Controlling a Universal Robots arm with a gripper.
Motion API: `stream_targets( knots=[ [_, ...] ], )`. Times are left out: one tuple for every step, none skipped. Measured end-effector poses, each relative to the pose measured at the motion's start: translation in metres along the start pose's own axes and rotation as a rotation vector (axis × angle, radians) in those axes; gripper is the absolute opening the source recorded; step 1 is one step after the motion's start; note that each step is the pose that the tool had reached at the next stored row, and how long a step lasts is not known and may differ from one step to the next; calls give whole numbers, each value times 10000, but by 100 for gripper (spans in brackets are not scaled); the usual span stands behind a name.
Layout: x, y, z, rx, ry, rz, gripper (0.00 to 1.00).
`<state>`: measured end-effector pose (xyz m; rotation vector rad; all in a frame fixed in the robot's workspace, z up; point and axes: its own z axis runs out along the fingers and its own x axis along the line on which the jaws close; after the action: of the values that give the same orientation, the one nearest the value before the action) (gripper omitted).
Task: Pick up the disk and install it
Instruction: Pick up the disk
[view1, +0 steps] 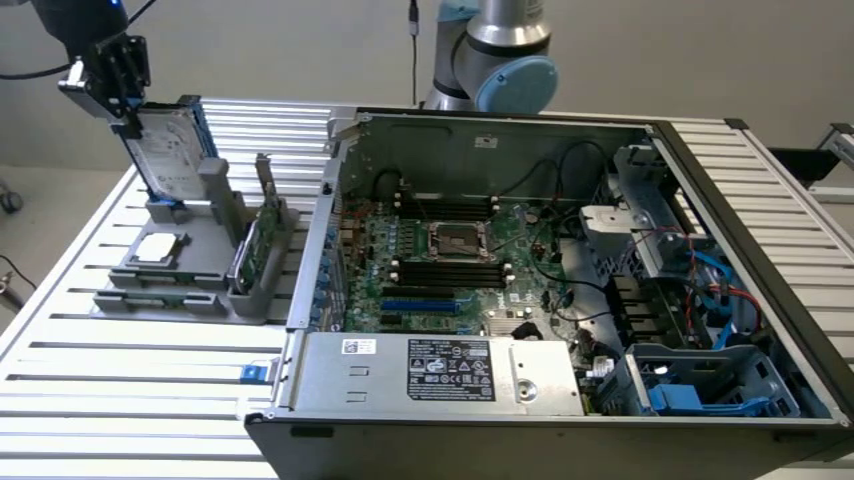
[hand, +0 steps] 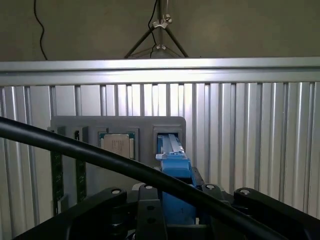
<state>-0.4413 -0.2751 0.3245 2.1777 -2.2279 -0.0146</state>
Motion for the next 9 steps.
stream_targets(
  knots=[
    [1,1,-40,0,1,0,33],
    [1,2,-83,1,0,0,33],
    [2,3,-125,-1,1,0,33],
    [2,4,-166,0,0,0,33],
    [2,5,-206,1,0,0,33],
    [3,6,-246,0,0,0,33],
    [3,7,-283,1,0,0,33],
    [4,8,-317,1,0,0,33],
    [4,9,-345,0,0,0,33]
  ],
)
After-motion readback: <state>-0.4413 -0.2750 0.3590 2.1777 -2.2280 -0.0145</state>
